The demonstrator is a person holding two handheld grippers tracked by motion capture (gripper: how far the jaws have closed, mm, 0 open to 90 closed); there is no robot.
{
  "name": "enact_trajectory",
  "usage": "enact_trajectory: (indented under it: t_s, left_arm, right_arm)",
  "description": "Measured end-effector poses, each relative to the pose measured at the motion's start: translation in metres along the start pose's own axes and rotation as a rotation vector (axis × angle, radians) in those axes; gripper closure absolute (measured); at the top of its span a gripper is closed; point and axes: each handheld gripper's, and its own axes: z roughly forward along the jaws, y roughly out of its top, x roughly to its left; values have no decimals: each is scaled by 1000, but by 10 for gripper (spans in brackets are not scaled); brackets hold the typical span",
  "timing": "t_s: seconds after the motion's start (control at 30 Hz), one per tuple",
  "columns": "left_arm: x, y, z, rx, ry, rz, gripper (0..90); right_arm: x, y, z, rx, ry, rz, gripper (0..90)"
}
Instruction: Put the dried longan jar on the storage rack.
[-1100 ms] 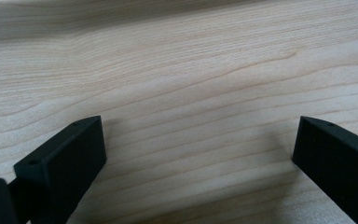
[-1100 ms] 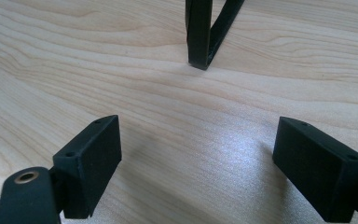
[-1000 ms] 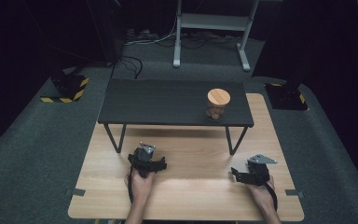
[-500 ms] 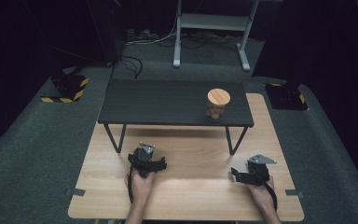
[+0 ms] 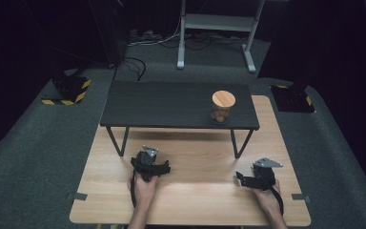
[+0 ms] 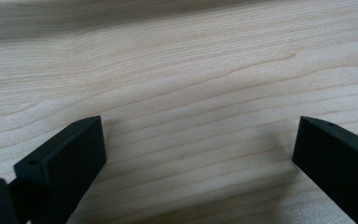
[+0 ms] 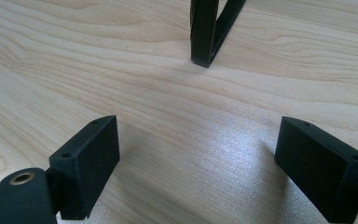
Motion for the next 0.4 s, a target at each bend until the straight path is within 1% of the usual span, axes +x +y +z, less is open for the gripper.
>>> enact_trajectory:
  t_s: [0.4]
  left_arm:
    - [0,0,0,0,0,0,26]
  right_arm:
    - [-2,-1,-1,-2,8,15,120]
